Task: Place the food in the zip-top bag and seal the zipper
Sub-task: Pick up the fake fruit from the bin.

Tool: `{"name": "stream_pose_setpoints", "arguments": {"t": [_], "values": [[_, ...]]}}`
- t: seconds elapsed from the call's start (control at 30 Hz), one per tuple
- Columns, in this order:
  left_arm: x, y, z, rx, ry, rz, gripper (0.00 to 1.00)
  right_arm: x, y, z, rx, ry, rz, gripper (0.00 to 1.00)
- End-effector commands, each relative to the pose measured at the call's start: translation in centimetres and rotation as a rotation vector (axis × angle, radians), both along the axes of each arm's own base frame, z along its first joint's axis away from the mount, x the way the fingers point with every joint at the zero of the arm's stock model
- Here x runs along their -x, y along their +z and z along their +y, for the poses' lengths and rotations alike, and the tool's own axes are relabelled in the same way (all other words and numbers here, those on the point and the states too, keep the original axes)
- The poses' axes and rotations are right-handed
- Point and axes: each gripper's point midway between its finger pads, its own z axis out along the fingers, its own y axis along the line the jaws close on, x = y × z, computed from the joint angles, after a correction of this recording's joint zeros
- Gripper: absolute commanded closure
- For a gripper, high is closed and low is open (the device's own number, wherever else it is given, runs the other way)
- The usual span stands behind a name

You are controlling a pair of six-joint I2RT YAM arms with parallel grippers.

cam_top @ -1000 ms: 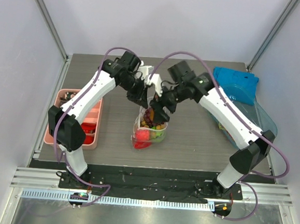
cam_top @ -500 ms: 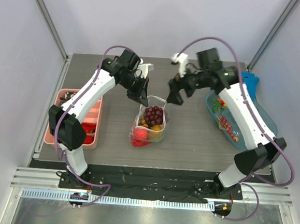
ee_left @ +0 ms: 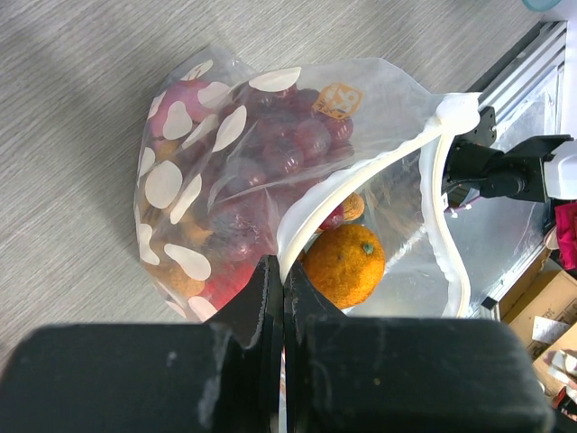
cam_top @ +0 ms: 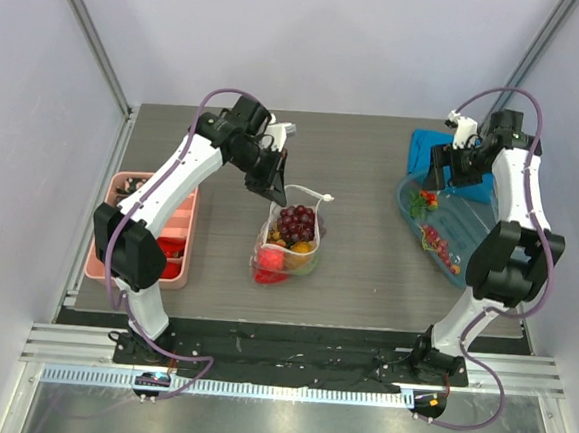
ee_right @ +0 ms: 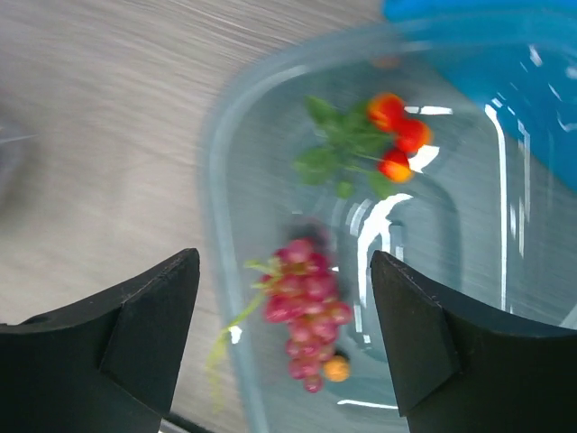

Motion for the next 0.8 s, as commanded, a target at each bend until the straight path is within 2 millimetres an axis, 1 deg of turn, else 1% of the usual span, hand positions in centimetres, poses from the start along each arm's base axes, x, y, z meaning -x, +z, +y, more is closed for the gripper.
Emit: {"name": "stream_pose_setpoints", "arguments": {"t": [0.0, 0.03, 0.07, 0.1, 0.13, 0.17, 0.23, 0.27, 0.33, 0.37, 0.43, 0.47, 0.5, 0.63, 0.67, 0.73, 0.77], "values": [[-0.4, 1.2, -0.2, 0.041, -0.005, -0.046, 1.00, -2.3, -3.4, -2.9, 0.096, -0.081, -0.001, 0.19], [-0.4, 1.0, -0.2, 0.041, -0.005, -0.044, 1.00, -2.7, -4.2, -3.2, 0.104, -0.092, -0.001, 0.18], [-0.3, 1.1, -0.3, 0.043, -0.006, -0.044, 1.00, -3.7, -4.6, -3.7, 0.120, -0.111, -0.027, 0.16], [-0.3, 0.9, -0.3, 0.039, -0.006, -0.041, 1.00, -3.8, -5.5, -3.8, 0.121, -0.119, -0.018, 0.15], [-0.4, 0.9, -0.3, 0.040, -0.004, -0.036, 1.00, -4.2, -6.8, -3.9, 0.123, -0.121, -0.002, 0.14], [-0.3, 0.7, -0.3, 0.040, -0.003, -0.028, 1.00, -4.9, -7.2, -4.2, 0.128, -0.133, -0.016, 0.12], [-0.2, 0.5, -0.3, 0.038, -0.005, -0.021, 1.00, -5.2, -9.1, -4.4, 0.130, -0.150, 0.010, 0.09], [-0.2, 0.4, -0.2, 0.036, -0.004, -0.019, 1.00, -5.9, -9.4, -4.4, 0.139, -0.154, -0.010, 0.07], [-0.2, 0.3, -0.1, 0.028, -0.006, -0.021, 1.00, -6.2, -10.5, -4.5, 0.160, -0.154, -0.009, 0.05], [-0.2, 0.3, -0.1, 0.026, -0.008, -0.020, 1.00, -6.5, -11.4, -4.5, 0.164, -0.149, -0.004, 0.05], [-0.1, 0.1, 0.0, 0.020, -0.008, -0.017, 1.00, -6.7, -12.6, -4.3, 0.173, -0.147, 0.013, 0.05], [-0.2, 0.1, 0.0, 0.020, -0.007, -0.017, 1.00, -6.7, -13.6, -4.3, 0.171, -0.147, 0.032, 0.05], [-0.2, 0.0, 0.0, 0.019, -0.008, -0.015, 1.00, -6.5, -14.2, -4.2, 0.170, -0.145, 0.043, 0.05], [-0.2, -0.5, 0.3, 0.012, -0.005, -0.005, 1.00, -6.4, -15.6, -4.7, 0.200, -0.155, 0.051, 0.06], [-0.3, -0.6, 0.3, 0.010, -0.002, -0.002, 1.00, -6.6, -15.6, -4.9, 0.216, -0.158, 0.040, 0.08], [-0.3, -0.8, 0.3, 0.009, -0.002, 0.002, 1.00, -6.3, -16.1, -5.0, 0.225, -0.157, 0.048, 0.11], [-0.3, -0.8, 0.2, 0.012, -0.003, 0.006, 1.00, -6.4, -16.1, -5.1, 0.233, -0.159, 0.039, 0.17]]}}
